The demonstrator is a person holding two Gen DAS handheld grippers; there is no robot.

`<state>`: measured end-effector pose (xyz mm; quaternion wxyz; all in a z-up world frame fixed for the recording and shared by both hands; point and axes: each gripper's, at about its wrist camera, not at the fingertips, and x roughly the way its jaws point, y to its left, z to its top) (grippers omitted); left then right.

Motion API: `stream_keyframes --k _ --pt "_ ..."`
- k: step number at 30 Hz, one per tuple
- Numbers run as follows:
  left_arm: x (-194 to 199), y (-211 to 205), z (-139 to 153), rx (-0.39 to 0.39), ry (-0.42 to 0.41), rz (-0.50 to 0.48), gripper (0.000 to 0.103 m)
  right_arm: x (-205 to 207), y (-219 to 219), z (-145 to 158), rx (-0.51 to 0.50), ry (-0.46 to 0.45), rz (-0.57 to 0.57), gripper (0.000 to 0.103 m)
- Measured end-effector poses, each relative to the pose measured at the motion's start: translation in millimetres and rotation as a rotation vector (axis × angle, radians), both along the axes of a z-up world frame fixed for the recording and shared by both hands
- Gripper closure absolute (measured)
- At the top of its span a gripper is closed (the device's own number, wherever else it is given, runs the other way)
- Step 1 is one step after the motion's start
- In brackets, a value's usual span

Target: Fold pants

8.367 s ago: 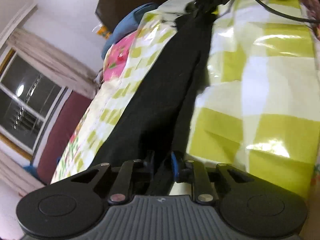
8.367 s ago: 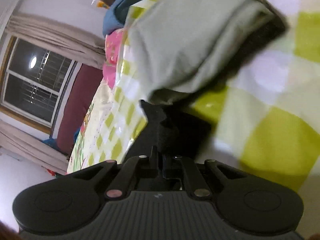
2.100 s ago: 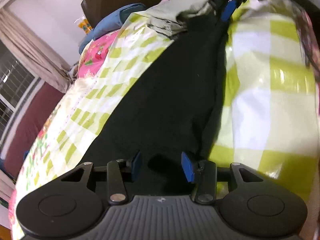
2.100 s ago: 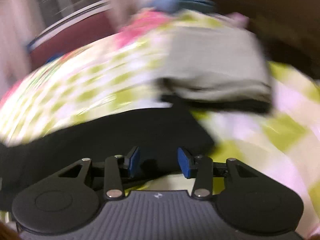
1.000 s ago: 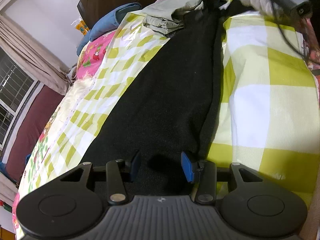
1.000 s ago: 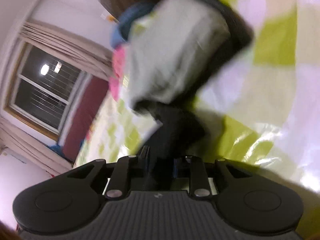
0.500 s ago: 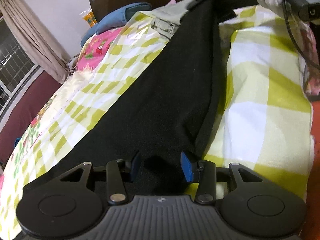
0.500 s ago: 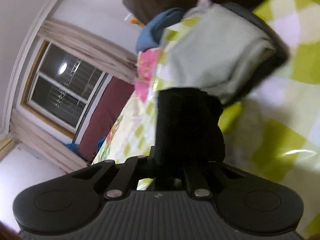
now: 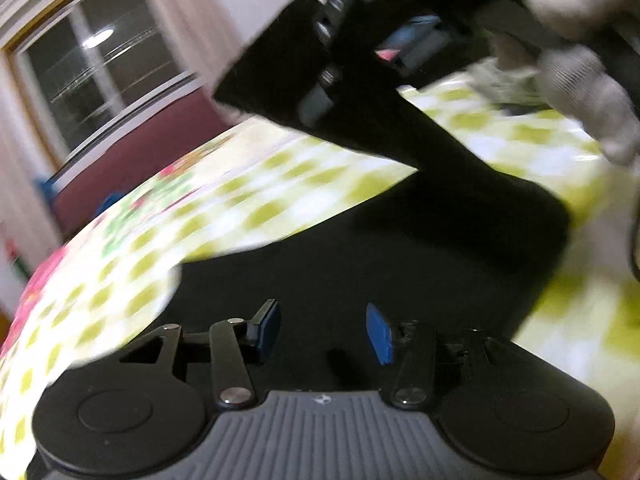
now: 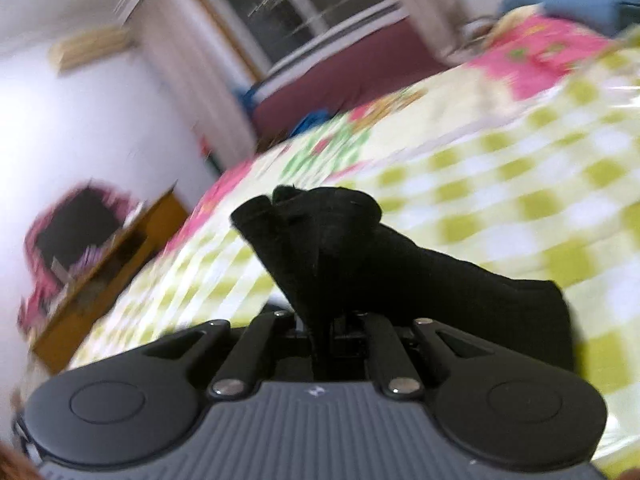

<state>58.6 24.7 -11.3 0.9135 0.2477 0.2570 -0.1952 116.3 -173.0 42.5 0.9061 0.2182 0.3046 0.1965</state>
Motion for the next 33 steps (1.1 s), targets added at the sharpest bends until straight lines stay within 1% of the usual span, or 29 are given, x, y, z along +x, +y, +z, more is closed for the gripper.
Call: stream_keyframes --k 1,3,5,8,10,13,15,18,19,23,26,30,33 --pt "-0.2 11.9 -1.7 0.013 -0.008 0.034 0.041 3.5 17.1 -1.8 -0.014 0.007 0.033 0.095" --pt "-2.9 33.1 -6.0 0.038 -0.025 0.094 0.041 12.4 51.9 -2.7 -0.007 0.014 0.103 0.095" --pt "-5.4 54.3 -6.7 0.039 -0.035 0.149 0.041 12.2 81.4 1.7 -0.012 0.002 0.131 0.095" --pt "-4.8 83.4 -6.2 -0.003 -0.037 0.232 0.038 22.4 107.2 9.2 -0.013 -0.007 0.148 0.095" --pt "1.5 101.2 -11.2 -0.022 -0.011 0.293 0.037 28.8 126.4 14.3 -0.032 -0.017 0.161 0.095" --pt "0.3 119.3 -18.7 -0.073 0.018 0.335 0.035 29.2 158.9 25.0 -0.055 -0.041 0.189 0.095" --pt "-4.9 128.9 -20.1 -0.118 0.021 0.355 0.032 25.1 187.8 26.9 -0.090 -0.062 0.232 0.095" --pt "-13.6 139.2 -19.9 -0.160 0.011 0.376 0.027 20.7 243.6 20.3 -0.158 -0.081 0.332 0.095" --pt "-15.9 142.3 -19.5 -0.175 0.011 0.381 0.027 20.8 256.3 15.6 -0.172 -0.074 0.351 0.095" --pt "-18.5 153.5 -23.3 -0.212 0.010 0.400 0.027 20.5 312.5 -10.5 -0.288 -0.053 0.417 0.095" --pt "-24.6 162.3 -26.7 -0.241 -0.003 0.413 0.027 20.1 330.3 -16.0 -0.322 -0.059 0.415 0.095" --pt "-20.3 165.2 -30.2 -0.276 0.014 0.410 0.027 15.1 333.2 -4.3 -0.336 -0.106 0.387 0.095" --pt "-17.3 159.5 -34.1 -0.248 0.009 0.389 0.027 11.3 336.7 4.7 -0.344 -0.140 0.363 0.095"
